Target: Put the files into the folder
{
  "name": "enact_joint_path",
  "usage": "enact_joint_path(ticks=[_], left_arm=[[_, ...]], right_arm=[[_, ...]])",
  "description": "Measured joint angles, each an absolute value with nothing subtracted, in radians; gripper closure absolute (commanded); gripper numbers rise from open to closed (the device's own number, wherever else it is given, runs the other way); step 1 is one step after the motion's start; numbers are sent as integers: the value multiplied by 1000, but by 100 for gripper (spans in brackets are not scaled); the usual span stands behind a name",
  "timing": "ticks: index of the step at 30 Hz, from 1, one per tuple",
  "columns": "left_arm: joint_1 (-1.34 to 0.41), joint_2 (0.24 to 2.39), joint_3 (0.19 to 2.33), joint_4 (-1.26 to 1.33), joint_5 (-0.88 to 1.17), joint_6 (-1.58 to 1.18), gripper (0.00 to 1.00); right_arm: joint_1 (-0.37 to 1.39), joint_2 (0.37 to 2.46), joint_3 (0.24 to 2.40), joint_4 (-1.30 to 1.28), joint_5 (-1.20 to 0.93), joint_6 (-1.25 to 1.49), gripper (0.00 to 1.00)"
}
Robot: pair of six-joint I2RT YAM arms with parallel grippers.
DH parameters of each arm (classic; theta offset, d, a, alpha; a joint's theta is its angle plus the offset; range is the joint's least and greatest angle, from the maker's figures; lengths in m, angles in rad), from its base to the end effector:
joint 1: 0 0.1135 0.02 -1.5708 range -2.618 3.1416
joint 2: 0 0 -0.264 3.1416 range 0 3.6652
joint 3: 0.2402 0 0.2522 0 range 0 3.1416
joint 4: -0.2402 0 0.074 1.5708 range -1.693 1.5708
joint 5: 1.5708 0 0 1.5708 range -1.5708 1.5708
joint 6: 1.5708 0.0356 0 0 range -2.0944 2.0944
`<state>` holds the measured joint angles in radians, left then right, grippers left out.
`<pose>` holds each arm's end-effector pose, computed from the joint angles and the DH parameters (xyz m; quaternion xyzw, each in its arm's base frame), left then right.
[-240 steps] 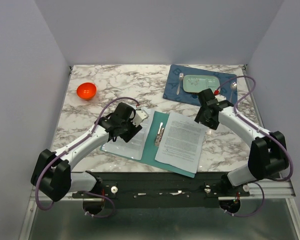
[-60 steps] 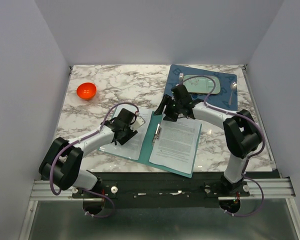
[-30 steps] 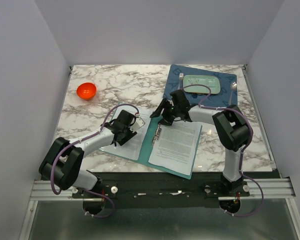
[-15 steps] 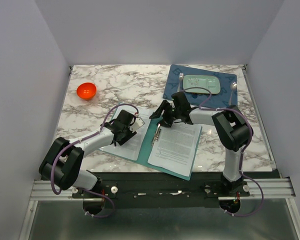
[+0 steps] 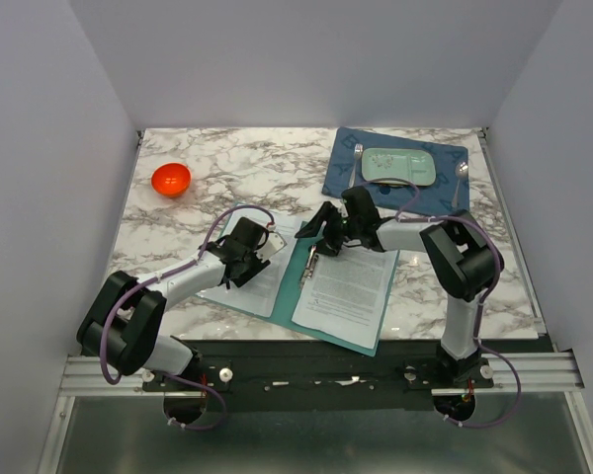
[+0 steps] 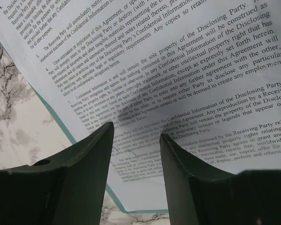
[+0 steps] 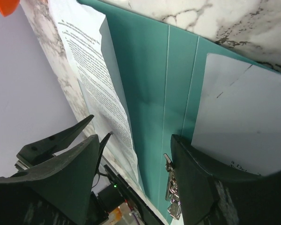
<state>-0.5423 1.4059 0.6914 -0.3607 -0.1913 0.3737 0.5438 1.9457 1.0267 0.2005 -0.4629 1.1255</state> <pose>0.2201 -0.1247 0.1629 0.4057 0.8759 0.0717 0.2511 0.3278 0.2168 0.1311 0.1633 0.8763 0.4384 0.1154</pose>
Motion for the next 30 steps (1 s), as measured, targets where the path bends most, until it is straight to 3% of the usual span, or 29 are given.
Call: enact_joint_path(ticks=[14,30], left_arm=[[-542,1404,691,-368,-191,367,44],[-542,1399,691,-391,-191,358,44]], right_arm=[[544,1877,949,337,-497,1187,33],[555,1832,874,375,-517,1232,44]])
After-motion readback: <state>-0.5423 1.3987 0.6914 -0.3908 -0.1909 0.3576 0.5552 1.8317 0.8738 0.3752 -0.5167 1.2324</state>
